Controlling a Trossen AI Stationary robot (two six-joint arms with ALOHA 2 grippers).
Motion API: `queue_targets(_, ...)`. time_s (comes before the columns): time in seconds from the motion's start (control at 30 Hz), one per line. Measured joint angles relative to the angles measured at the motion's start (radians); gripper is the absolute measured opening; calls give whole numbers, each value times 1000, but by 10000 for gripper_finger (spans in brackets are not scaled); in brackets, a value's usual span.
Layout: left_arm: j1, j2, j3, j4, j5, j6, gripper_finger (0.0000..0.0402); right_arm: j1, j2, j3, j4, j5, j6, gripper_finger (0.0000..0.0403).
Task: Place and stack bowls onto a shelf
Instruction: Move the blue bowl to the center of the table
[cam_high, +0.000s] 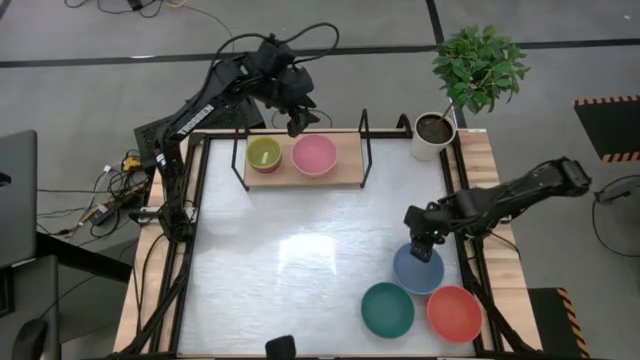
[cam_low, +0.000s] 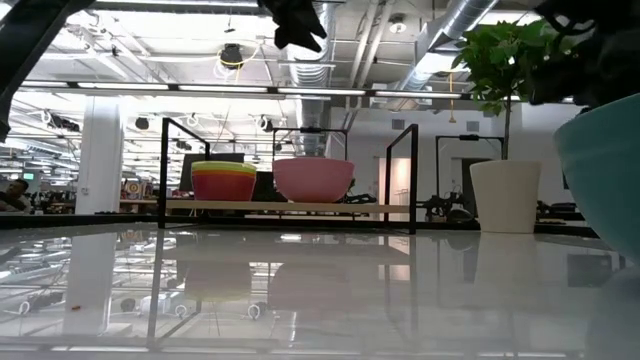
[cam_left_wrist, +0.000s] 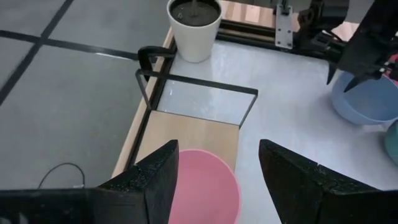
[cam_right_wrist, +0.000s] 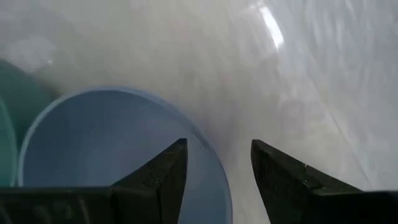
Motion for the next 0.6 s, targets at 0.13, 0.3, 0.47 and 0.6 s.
queue_targets(0.13,-2,-3,0,-3,-2,-13,208,38,53,0,-81,-9,47,203)
queue_targets(0.3,-2,-3,0,-11,-8,-20,208,53,134,0,-105,-9,67,179)
queue_targets(0.47,-2,-3,0,-12,-15,-17,208,32,190,1,-72,-16,65,49)
queue_targets(0.6,-2,-3,0,-34,-76,-9,208,-19,207,12,-50,-13,67,24)
